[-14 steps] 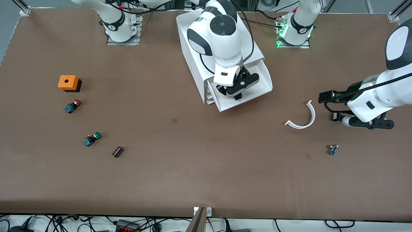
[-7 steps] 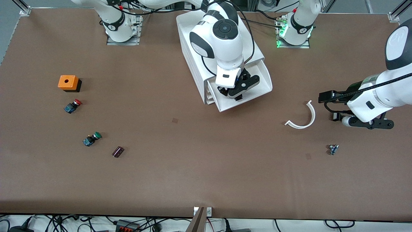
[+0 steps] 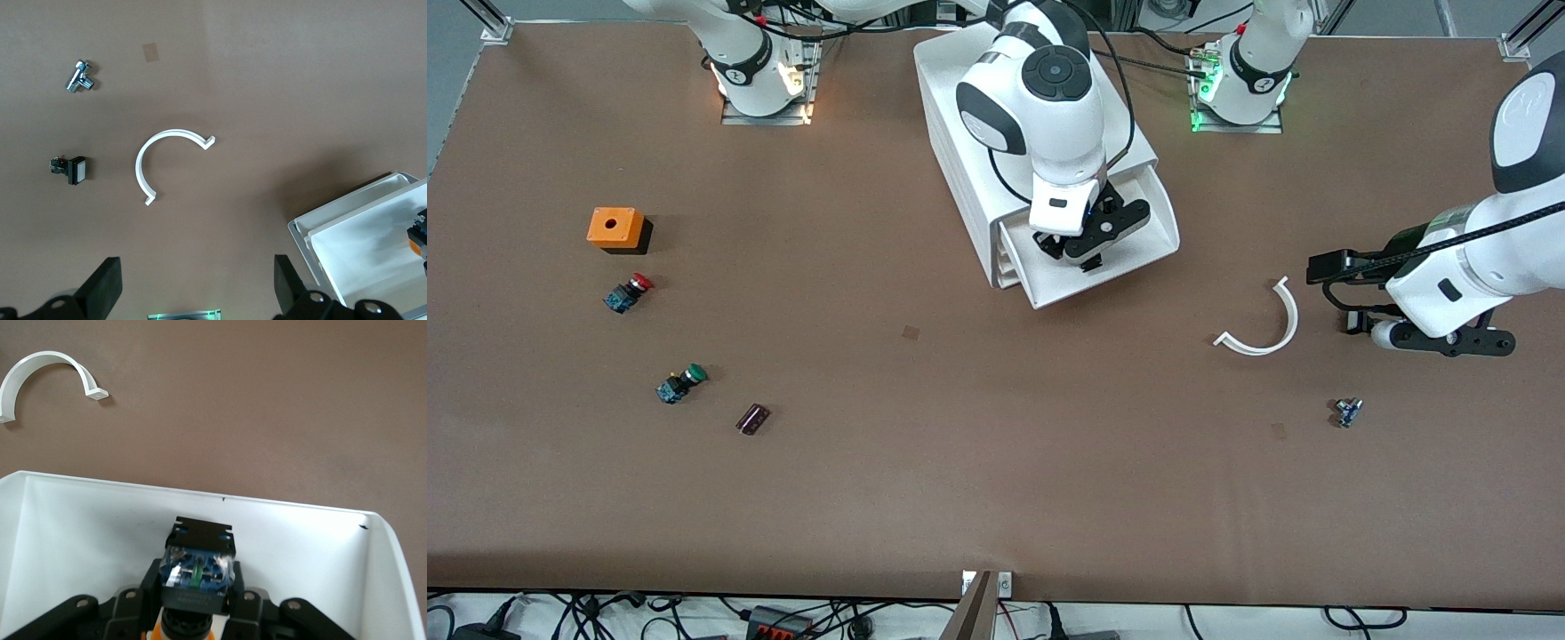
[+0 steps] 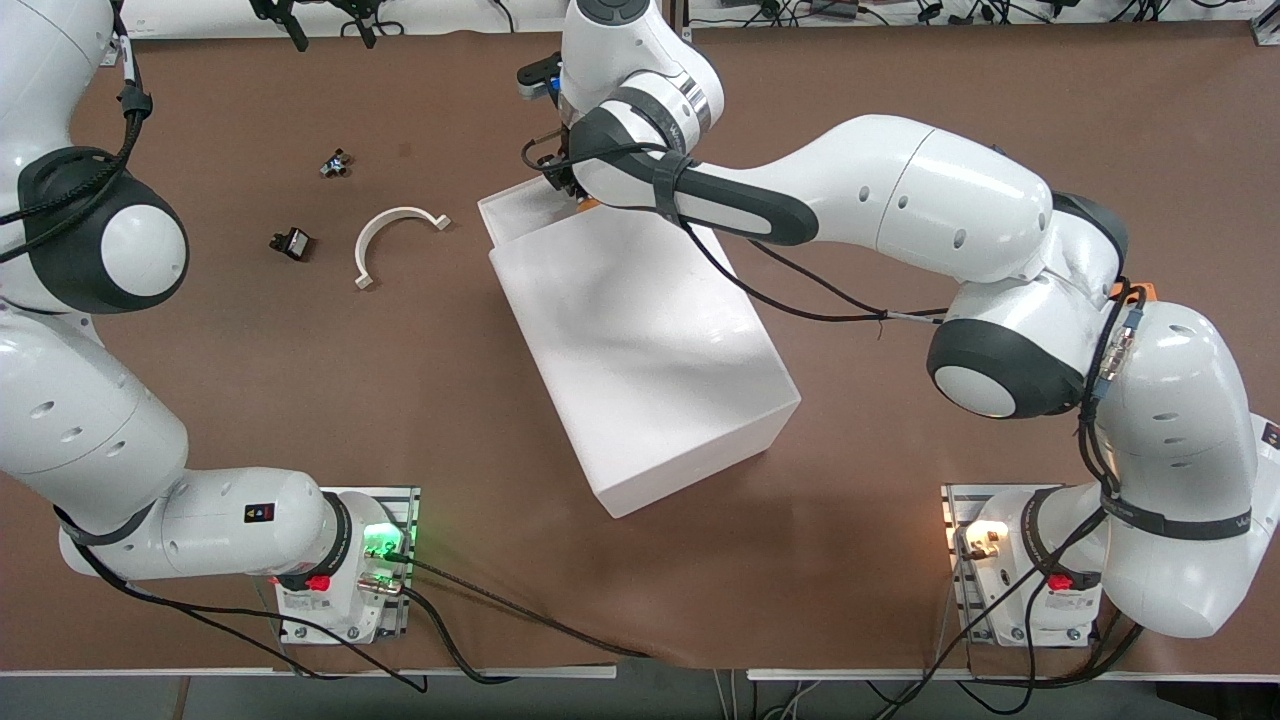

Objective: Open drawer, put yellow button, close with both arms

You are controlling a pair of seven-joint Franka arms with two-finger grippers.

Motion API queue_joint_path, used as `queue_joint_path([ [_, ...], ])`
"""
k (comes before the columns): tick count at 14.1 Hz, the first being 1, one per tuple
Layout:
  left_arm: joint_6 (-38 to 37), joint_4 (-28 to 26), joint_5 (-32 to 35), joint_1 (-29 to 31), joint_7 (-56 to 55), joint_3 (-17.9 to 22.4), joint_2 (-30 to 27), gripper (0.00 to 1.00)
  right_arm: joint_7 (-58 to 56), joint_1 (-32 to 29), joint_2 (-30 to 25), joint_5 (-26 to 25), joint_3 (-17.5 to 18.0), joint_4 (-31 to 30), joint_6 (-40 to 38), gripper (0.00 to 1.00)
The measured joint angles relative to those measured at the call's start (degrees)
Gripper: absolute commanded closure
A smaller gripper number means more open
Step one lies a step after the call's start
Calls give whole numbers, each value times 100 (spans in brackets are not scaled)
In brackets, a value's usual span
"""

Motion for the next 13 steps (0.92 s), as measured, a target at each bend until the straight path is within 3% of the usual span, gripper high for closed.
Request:
queue_joint_path([
  [7,0,0,0,0,0,0,0,0,5,-40,-11,-1,-38,198,-107,0],
  [10,65,-48,0,-1,-24,0,0,0,16,-285,-117,-2,-92,492,-673,0],
  [13,659,-420,-65,-3,-643,-155,6,0,16,-796,-404,-14,-175,609,-1282,0],
])
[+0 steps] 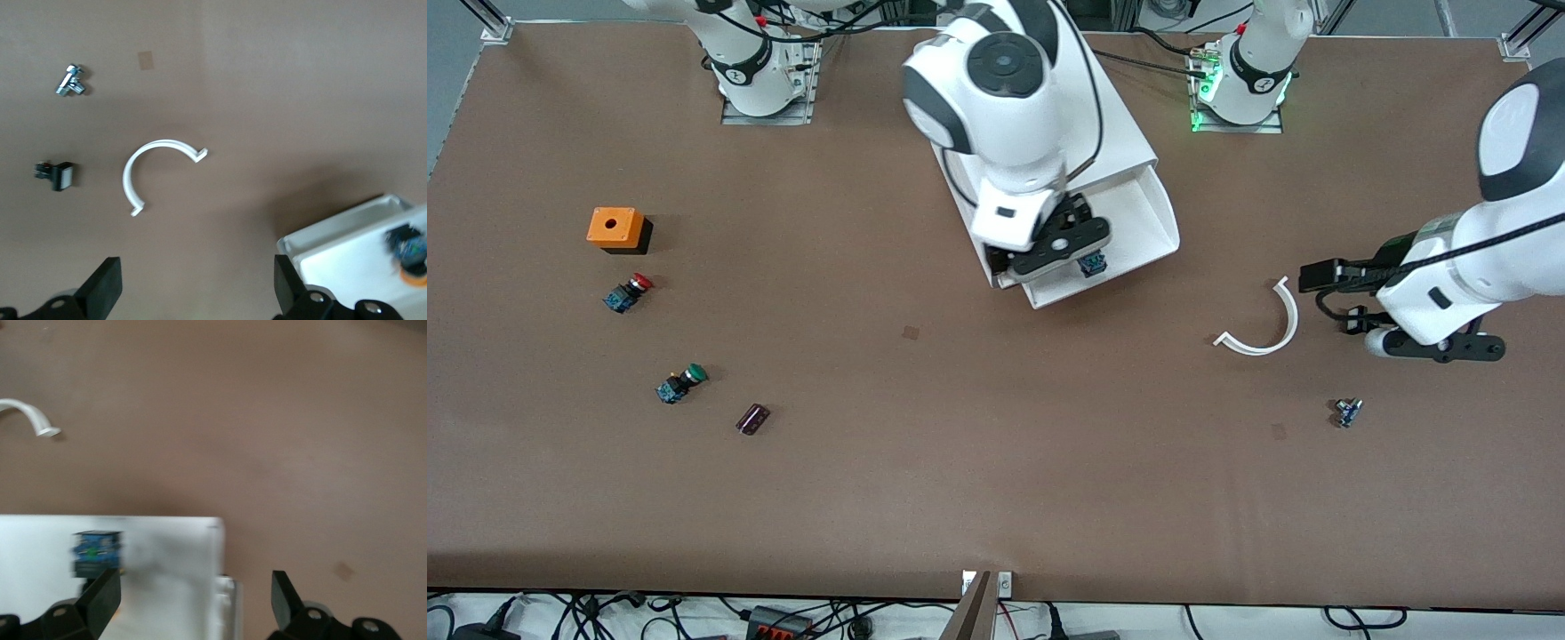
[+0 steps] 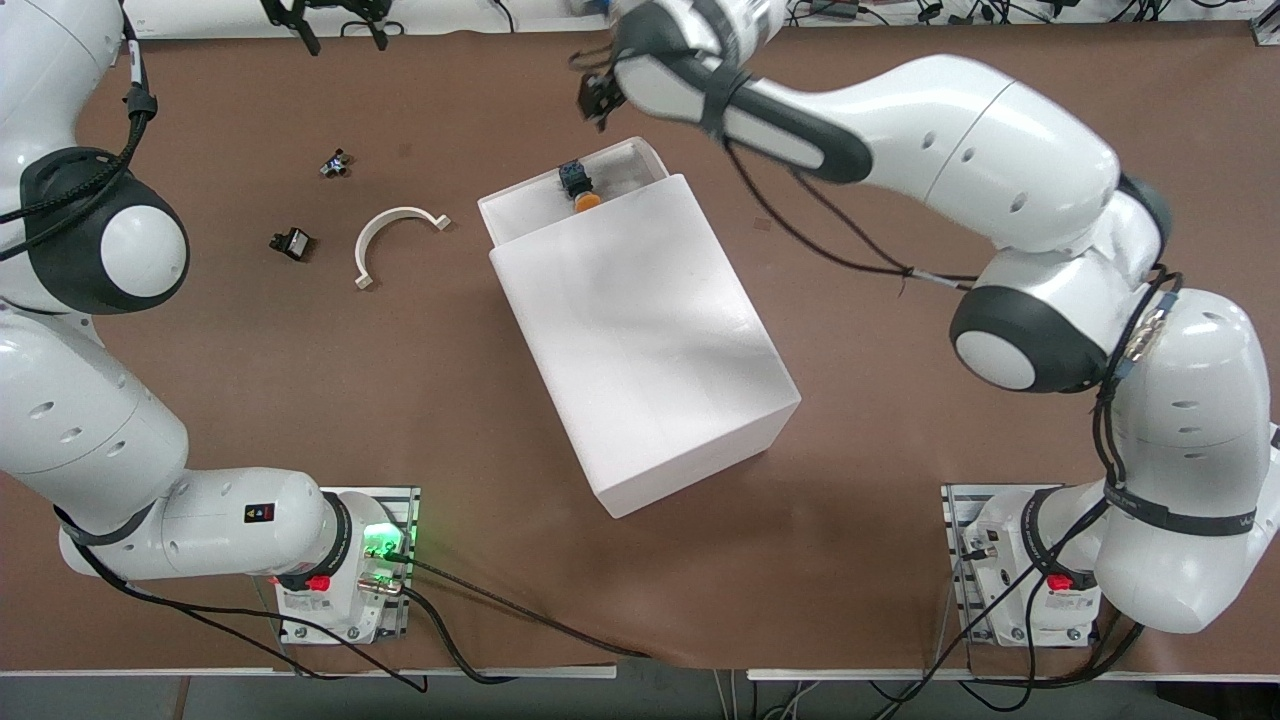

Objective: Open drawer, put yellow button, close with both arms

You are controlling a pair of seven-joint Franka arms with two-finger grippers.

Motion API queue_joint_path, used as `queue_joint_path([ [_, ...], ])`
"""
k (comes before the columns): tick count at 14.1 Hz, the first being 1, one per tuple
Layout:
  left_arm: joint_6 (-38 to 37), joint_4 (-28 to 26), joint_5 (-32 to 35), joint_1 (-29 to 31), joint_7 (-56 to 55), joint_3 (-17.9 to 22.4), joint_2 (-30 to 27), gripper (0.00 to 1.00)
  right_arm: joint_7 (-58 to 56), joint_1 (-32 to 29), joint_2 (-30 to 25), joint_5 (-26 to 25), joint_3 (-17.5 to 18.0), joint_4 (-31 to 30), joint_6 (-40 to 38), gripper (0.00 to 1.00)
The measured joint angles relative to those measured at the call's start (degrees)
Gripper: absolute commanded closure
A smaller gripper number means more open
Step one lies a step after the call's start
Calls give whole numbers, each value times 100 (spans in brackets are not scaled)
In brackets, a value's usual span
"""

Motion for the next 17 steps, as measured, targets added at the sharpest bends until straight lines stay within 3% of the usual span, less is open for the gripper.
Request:
queue_joint_path([
  [6,1564,-1179,-7,-49,-2040,-843,21,0,-124,-1319,-70,-17,-219,-152,-347,0],
  [11,3185,-2360,-6,-174,-2936,-1281,64,0,-1200,-2702,-58,19,-226,-242,-741,0],
  [17,3517,-2918,-6,-381,-3583,-1629,64,1,-1404,-3657,-285,31,-215,-235,-1400,0],
])
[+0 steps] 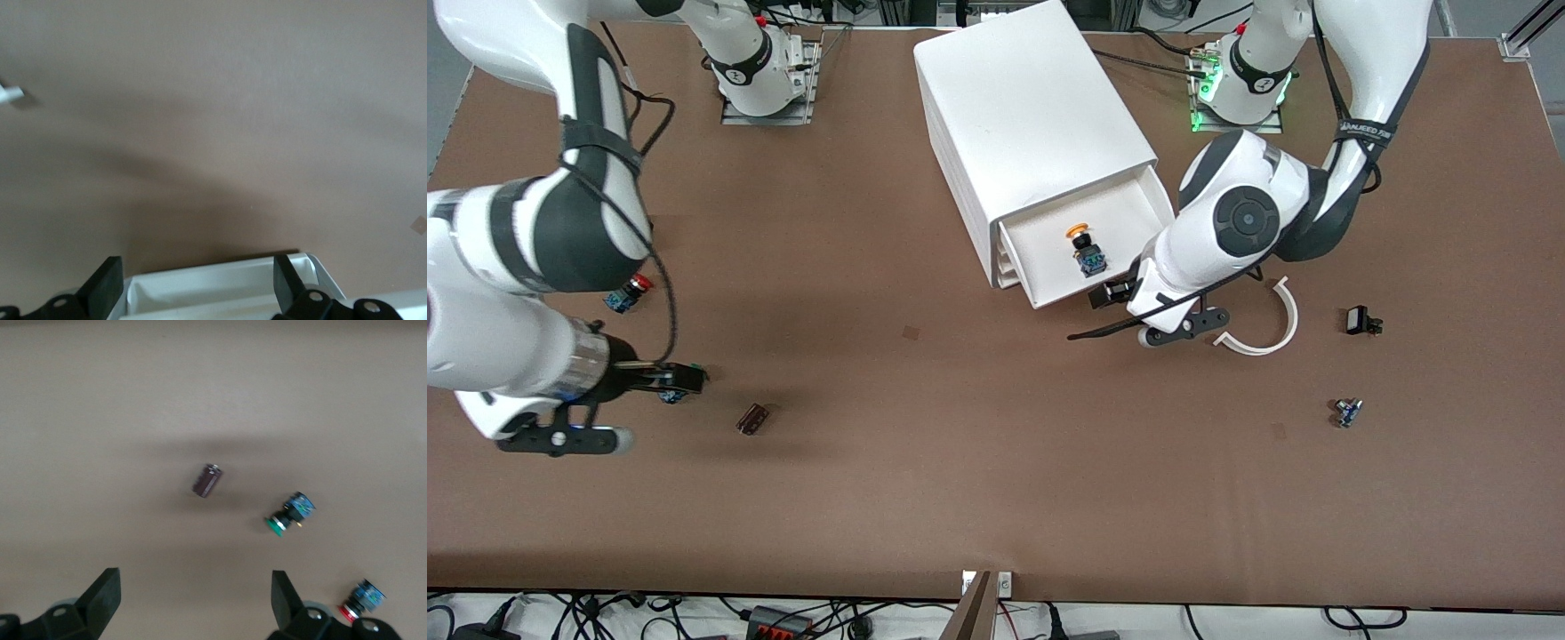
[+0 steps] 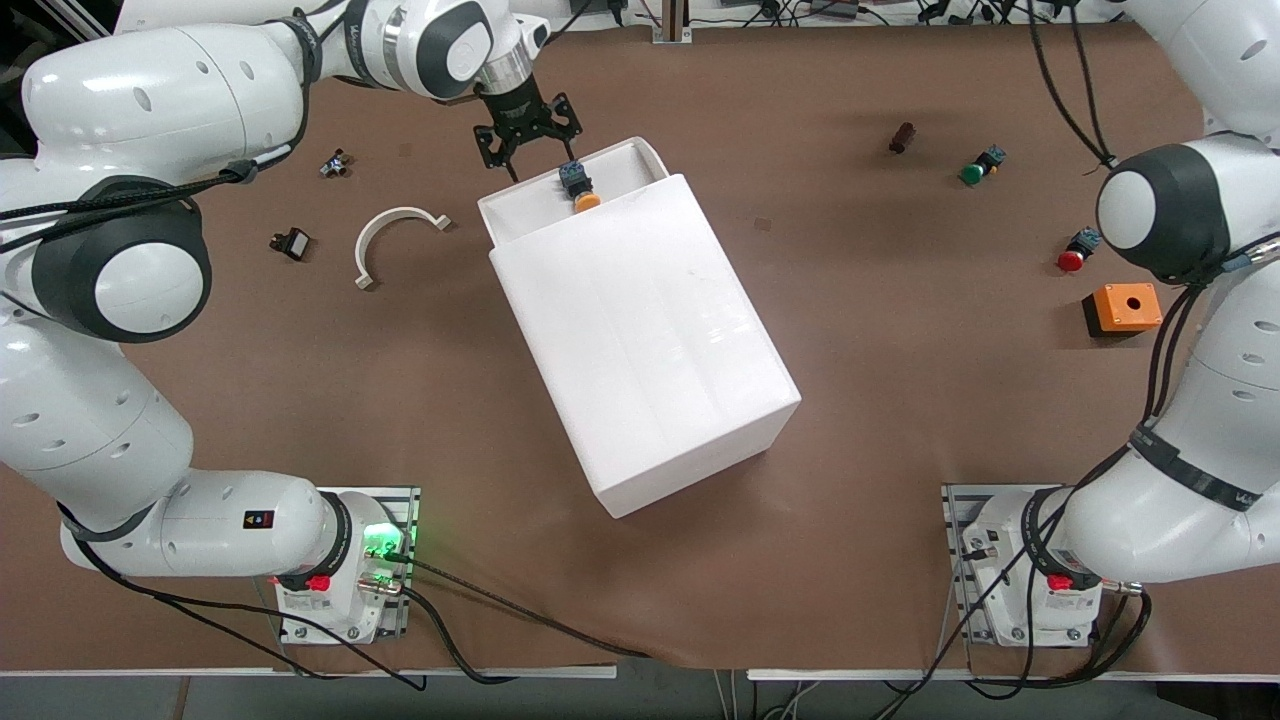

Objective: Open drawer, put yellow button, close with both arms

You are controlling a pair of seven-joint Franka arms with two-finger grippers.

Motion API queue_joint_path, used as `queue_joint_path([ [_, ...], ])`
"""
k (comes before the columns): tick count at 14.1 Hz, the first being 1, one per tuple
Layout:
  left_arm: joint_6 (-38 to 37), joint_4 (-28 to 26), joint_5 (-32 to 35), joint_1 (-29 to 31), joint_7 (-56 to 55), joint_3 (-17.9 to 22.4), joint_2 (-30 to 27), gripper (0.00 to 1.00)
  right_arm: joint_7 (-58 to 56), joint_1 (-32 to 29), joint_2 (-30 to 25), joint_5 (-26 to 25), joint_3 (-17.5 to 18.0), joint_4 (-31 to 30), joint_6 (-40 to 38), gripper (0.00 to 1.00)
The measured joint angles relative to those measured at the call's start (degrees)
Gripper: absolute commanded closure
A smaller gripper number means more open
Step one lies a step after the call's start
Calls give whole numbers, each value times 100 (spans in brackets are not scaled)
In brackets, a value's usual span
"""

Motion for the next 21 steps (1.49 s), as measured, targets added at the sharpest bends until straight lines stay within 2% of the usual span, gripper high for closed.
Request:
queue_joint_path([
  [4,-14,-208,4,0,-383,-319,-97,1,26,-245,-375,0,-3,-219,-116,0],
  [11,-132,-599,4,7,-905,-954,-267,1,-100,-970,-1880,0,102,-1697,29,0],
  [15,-300,-636,4,9,-1000,-1064,-321,1,-669,-1276,-2458,-5,212,-2312,229,0],
  [21,-307,-648,35,9,-1021,-1128,-343,0,-1213,-1284,-2950,-237,230,-2819,223,0],
])
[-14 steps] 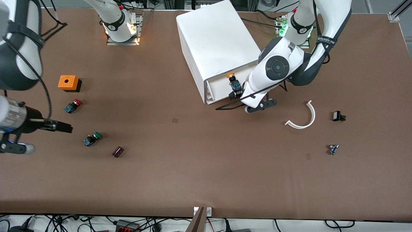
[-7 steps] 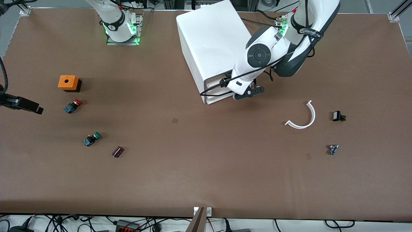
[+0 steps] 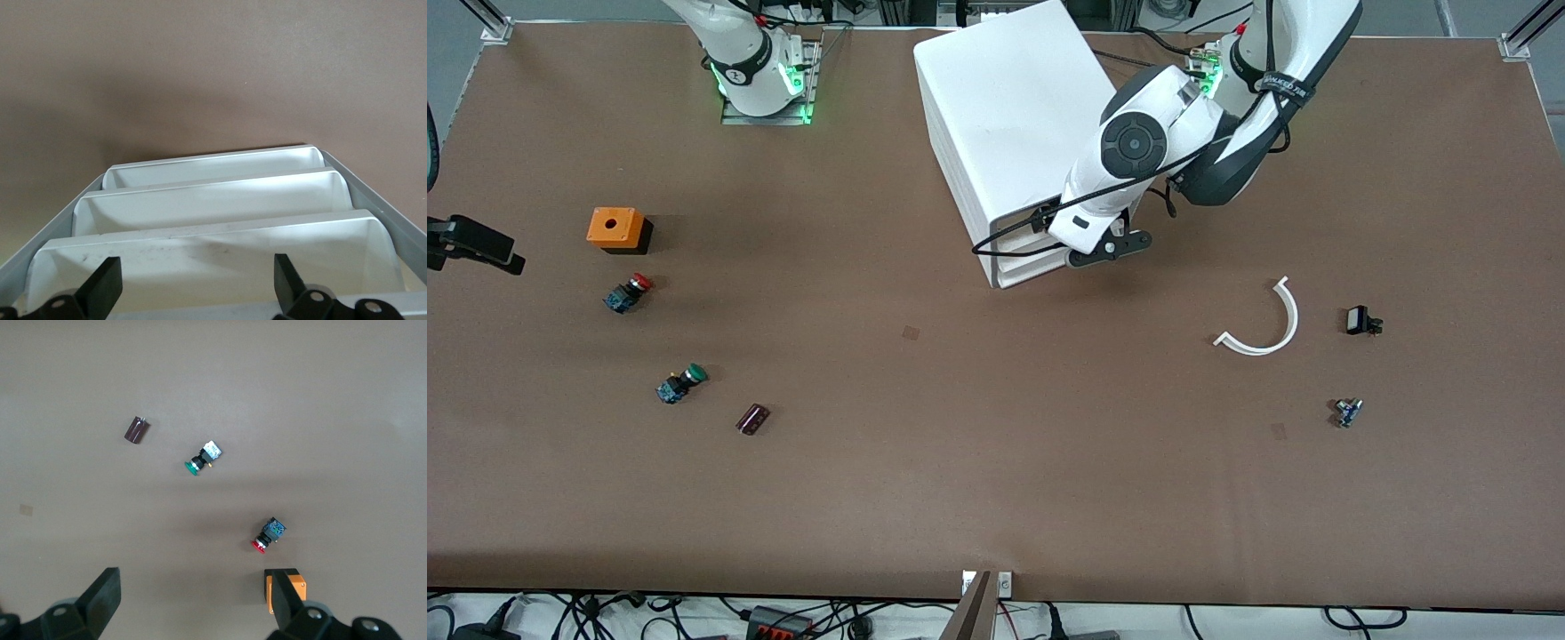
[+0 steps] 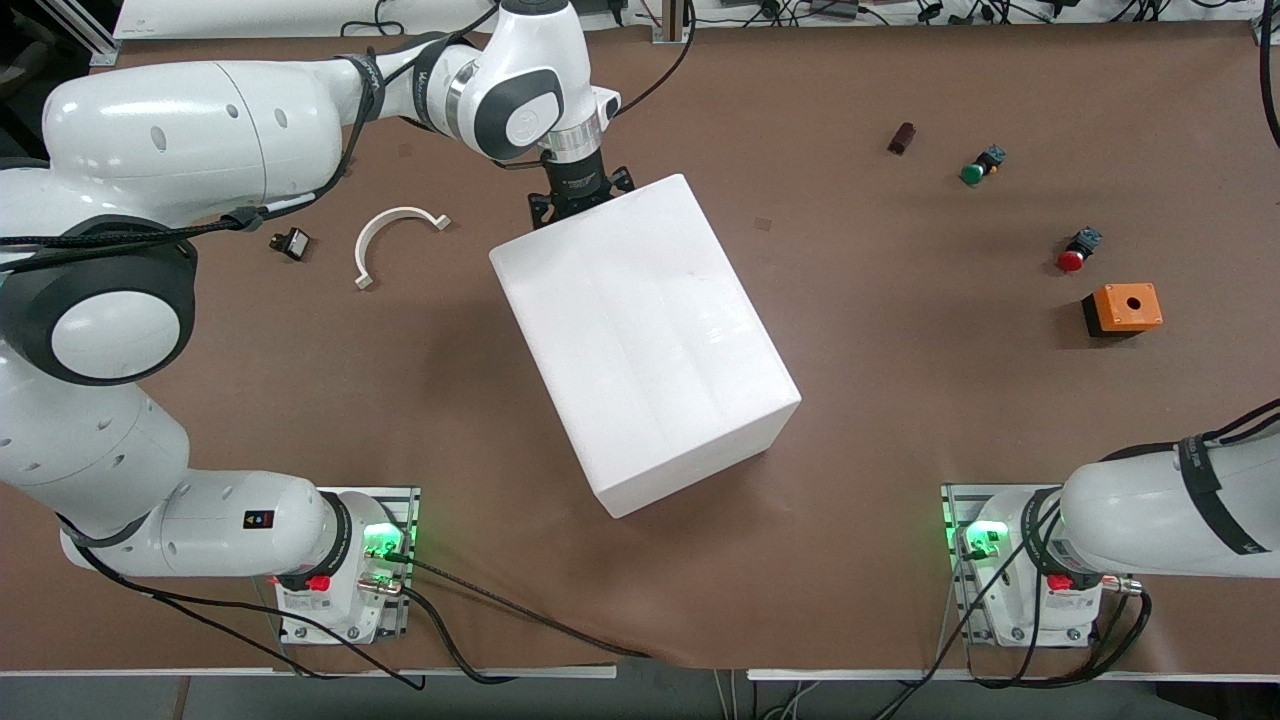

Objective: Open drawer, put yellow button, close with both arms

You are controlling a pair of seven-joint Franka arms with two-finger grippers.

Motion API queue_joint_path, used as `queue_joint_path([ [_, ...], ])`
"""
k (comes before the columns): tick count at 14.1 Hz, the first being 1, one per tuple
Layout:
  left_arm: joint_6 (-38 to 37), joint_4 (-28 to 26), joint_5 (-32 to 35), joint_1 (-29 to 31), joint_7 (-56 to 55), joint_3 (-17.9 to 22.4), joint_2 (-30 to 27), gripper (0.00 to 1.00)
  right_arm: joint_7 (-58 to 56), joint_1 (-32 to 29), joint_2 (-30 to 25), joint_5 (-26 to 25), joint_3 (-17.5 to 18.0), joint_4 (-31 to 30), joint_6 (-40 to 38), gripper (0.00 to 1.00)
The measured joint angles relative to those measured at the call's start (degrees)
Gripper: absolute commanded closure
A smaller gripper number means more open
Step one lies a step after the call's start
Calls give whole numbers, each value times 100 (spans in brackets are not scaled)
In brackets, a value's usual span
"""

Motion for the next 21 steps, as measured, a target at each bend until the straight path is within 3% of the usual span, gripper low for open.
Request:
queue_joint_path([
  [4,-220,266,1036,82,4,7,-73,0,39,-4,-322,-6,0,-529,167,0],
  [9,-1763,1178,2390,295,618,51,-86,0,95,-7,-1028,-118,14,-1482,486,0],
  [14,-2159,1600,2515,1148,3216,298,-263,0,92,-29,-1130,-123,19,-1579,426,0],
  [16,-2233,1629,1865,1018,4083,1010,-569,0,92,-28,-1128,-123,33,-1582,425,0],
  [18,-2230,1622,1129,645,4957,2117,-901,0,92,-28,-1123,-123,37,-1601,419,0],
  [21,-2071,1499,725,105,5839,3446,-1372,0,92,-28,-1123,-123,47,-1605,396,0],
])
